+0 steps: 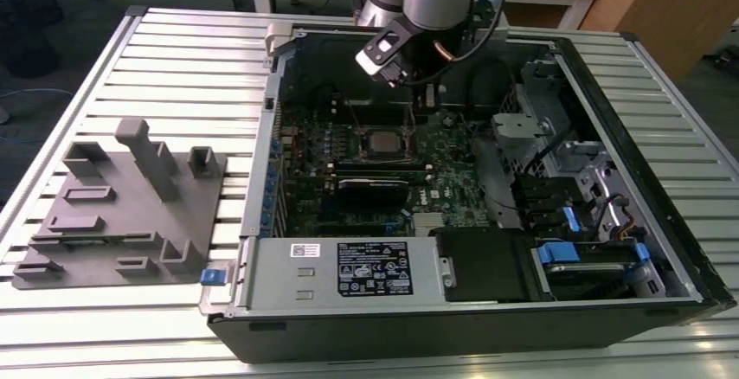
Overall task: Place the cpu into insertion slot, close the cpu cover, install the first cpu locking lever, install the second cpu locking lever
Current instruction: 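Close the cpu cover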
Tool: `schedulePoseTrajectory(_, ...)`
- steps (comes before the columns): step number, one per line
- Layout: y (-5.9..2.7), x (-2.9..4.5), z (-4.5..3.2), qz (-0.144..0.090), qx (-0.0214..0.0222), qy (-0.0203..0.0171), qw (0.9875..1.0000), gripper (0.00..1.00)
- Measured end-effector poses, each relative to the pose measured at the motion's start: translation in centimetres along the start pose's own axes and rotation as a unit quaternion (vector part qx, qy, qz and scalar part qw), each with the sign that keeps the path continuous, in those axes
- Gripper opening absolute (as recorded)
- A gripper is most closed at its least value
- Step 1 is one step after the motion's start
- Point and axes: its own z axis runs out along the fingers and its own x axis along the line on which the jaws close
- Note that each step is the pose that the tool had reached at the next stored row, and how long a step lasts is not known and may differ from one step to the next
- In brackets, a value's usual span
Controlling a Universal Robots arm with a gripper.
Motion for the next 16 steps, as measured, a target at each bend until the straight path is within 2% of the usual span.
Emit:
schedulePoseTrajectory(4,-0.87,0.03,-0.08,0.002,-0.0043,0.0023,1.0000,0.11)
schedulePoseTrajectory(13,-0.97,0.03,-0.09,0.002,-0.0041,0.0022,1.0000,0.11)
schedulePoseTrajectory(14,-0.97,0.03,-0.07,0.002,-0.0015,0.0022,1.0000,0.11)
schedulePoseTrajectory(16,-0.97,0.03,-0.04,0.003,0.0091,0.0016,1.0000,0.11)
